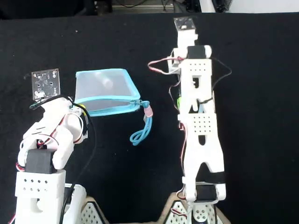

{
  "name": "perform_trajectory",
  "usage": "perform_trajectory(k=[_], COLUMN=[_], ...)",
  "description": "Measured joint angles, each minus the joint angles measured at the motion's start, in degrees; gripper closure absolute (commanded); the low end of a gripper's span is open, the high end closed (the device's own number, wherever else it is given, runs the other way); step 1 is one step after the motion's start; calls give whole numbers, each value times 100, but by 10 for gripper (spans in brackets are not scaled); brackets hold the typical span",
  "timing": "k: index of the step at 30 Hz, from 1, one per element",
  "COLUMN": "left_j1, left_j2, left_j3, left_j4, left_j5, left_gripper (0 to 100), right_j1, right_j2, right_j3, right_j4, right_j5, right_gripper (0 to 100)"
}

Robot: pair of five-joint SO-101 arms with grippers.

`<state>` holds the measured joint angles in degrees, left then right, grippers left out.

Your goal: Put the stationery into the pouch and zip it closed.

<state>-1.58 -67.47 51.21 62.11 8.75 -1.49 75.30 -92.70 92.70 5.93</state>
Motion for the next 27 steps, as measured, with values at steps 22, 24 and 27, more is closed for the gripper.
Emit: perform_trajectory(k=[22,24,27], left_j1=[0,0,0], left_j2=[0,0,0], left_j3=[0,0,0], left_j4=[0,0,0], left_j5=[0,0,0], left_gripper=[970,970,970], right_j1=[-730,-888,-949], right_j2=[-5363,-6295,-7578], right_j3=[3947,4888,6312], right_j4=[651,510,9], right_j5=[-914,-958,-958], right_gripper=[988,988,988])
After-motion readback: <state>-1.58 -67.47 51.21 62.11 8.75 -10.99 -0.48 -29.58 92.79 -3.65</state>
